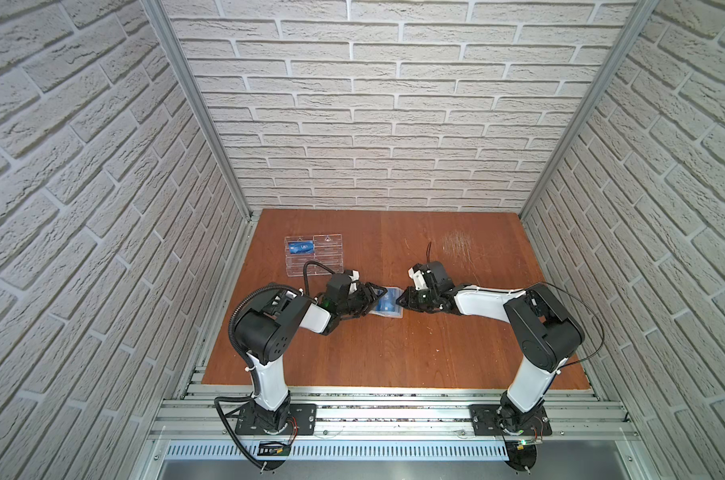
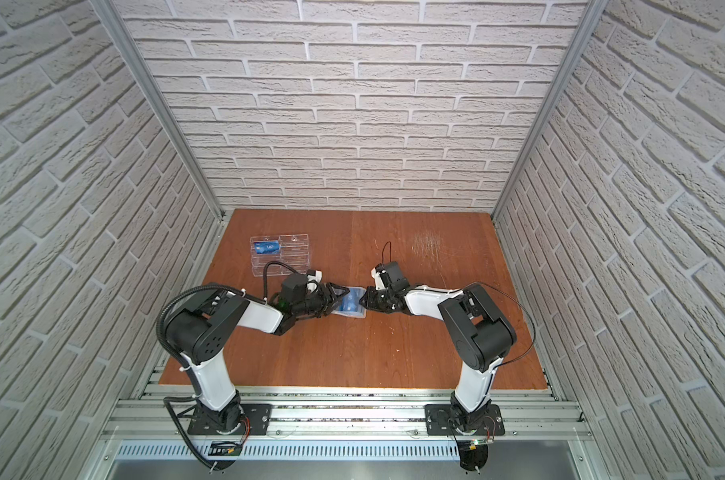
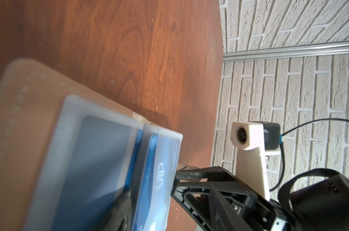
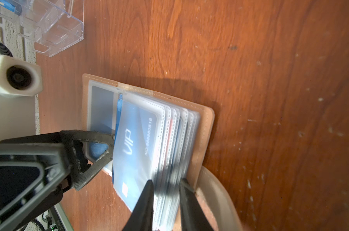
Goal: Take the credit cards out of the card holder
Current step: Take out the credit card from the card slot.
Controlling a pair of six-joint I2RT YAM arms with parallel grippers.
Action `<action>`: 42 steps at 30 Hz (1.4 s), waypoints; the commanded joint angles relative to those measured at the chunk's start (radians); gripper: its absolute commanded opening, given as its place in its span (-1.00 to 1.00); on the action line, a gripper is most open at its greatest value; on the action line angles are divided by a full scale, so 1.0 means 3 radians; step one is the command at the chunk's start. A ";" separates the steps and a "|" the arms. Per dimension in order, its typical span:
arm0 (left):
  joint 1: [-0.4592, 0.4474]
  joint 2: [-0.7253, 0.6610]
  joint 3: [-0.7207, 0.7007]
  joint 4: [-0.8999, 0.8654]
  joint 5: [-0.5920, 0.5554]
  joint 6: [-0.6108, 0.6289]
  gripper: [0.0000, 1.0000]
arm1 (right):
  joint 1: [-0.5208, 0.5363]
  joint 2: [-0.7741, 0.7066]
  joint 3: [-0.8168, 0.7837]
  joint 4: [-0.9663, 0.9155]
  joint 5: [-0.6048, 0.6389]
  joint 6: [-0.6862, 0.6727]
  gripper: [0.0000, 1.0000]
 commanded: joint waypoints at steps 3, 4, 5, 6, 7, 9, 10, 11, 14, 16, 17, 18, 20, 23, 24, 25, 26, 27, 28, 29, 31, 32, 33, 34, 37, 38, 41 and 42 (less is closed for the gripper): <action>0.0003 0.0092 -0.0063 0.0071 0.0055 0.0068 0.13 | 0.0012 0.0159 -0.0022 -0.0136 0.0054 -0.0044 -0.53; -0.0002 0.0094 -0.0059 0.0099 0.0069 0.0074 0.11 | 0.0010 0.0172 -0.0024 -0.0123 0.0048 -0.0043 -0.53; -0.0003 0.0103 -0.0060 0.0104 0.0078 0.0078 0.08 | 0.0011 0.0184 -0.0024 -0.0117 0.0044 -0.0040 -0.53; -0.0004 0.0104 -0.0055 0.0103 0.0083 0.0088 0.06 | 0.0008 0.0195 -0.0024 -0.0111 0.0043 -0.0034 -0.53; -0.0007 0.0100 -0.0055 0.0109 0.0087 0.0098 0.04 | 0.0011 0.0207 -0.0020 -0.0099 0.0037 -0.0034 -0.54; -0.0007 0.0104 -0.0056 0.0131 0.0099 0.0118 0.00 | 0.0011 0.0231 -0.0018 -0.0083 0.0025 -0.0027 -0.54; -0.0010 0.0104 -0.0052 0.0144 0.0103 0.0128 -0.01 | 0.0011 0.0242 -0.0012 -0.0081 0.0018 -0.0025 -0.54; -0.0018 0.0104 -0.0055 0.0159 0.0114 0.0134 -0.02 | 0.0010 0.0254 -0.0014 -0.0076 0.0017 -0.0024 -0.55; -0.0023 0.0103 -0.0067 0.0239 0.0140 0.0145 -0.08 | 0.0011 0.0269 -0.0014 -0.0060 0.0011 -0.0023 -0.56; -0.0025 0.0106 -0.0085 0.0299 0.0145 0.0145 -0.15 | 0.0011 0.0277 -0.0014 -0.0055 0.0006 -0.0016 -0.56; -0.0023 0.0110 -0.0087 0.0329 0.0150 0.0146 -0.16 | 0.0011 0.0278 -0.0014 -0.0055 0.0006 -0.0021 -0.56; -0.0025 0.0108 -0.0095 0.0375 0.0155 0.0149 -0.16 | 0.0010 0.0276 -0.0014 -0.0055 -0.0001 -0.0023 -0.57; -0.0020 0.0113 -0.0108 0.0447 0.0170 0.0150 -0.18 | 0.0009 0.0283 -0.0014 -0.0055 -0.0004 -0.0018 -0.57; -0.0028 0.0134 -0.0129 0.0593 0.0195 0.0145 -0.26 | 0.0011 0.0292 -0.0009 -0.0058 -0.0007 -0.0019 -0.58; -0.0030 0.0135 -0.0138 0.0635 0.0196 0.0145 -0.27 | 0.0011 0.0292 -0.0004 -0.0058 -0.0012 -0.0024 -0.58; -0.0032 0.0144 -0.0144 0.0688 0.0205 0.0145 -0.27 | 0.0011 0.0299 0.0002 -0.0059 -0.0019 -0.0025 -0.58; -0.0033 0.0151 -0.0149 0.0721 0.0211 0.0149 -0.27 | 0.0011 0.0307 0.0006 -0.0057 -0.0021 -0.0020 -0.58; -0.0036 0.0165 -0.0149 0.0758 0.0216 0.0145 -0.27 | 0.0011 0.0313 0.0011 -0.0056 -0.0025 -0.0020 -0.59; -0.0043 0.0171 -0.0154 0.0800 0.0219 0.0145 -0.28 | 0.0012 0.0316 0.0016 -0.0057 -0.0033 -0.0017 -0.59; -0.0037 0.0171 -0.0164 0.0845 0.0216 0.0138 -0.28 | 0.0010 0.0324 0.0019 -0.0055 -0.0031 -0.0018 -0.60; -0.0038 0.0171 -0.0184 0.0911 0.0207 0.0140 -0.34 | 0.0011 0.0335 0.0023 -0.0058 -0.0036 -0.0016 -0.60; -0.0038 0.0165 -0.0185 0.0938 0.0206 0.0145 -0.34 | 0.0011 0.0344 0.0027 -0.0051 -0.0040 -0.0018 -0.60; -0.0037 0.0159 -0.0185 0.0954 0.0211 0.0158 -0.34 | 0.0011 0.0351 0.0027 -0.0046 -0.0042 -0.0018 -0.60; -0.0039 0.0152 -0.0182 0.0952 0.0211 0.0169 -0.34 | 0.0011 0.0359 0.0031 -0.0041 -0.0045 -0.0019 -0.60; -0.0053 0.0163 -0.0155 0.1005 0.0246 0.0185 -0.34 | 0.0011 0.0377 0.0027 -0.0020 -0.0058 -0.0009 -0.61; -0.0064 0.0169 -0.0148 0.1027 0.0252 0.0190 -0.34 | 0.0010 0.0382 0.0032 -0.0022 -0.0061 -0.0007 -0.60; -0.0079 0.0174 -0.0134 0.1079 0.0263 0.0213 -0.36 | 0.0014 0.0389 0.0043 -0.0020 -0.0066 -0.0008 -0.61; -0.0087 0.0176 -0.0129 0.1092 0.0265 0.0224 -0.37 | 0.0008 0.0395 0.0042 -0.0019 -0.0071 -0.0005 -0.61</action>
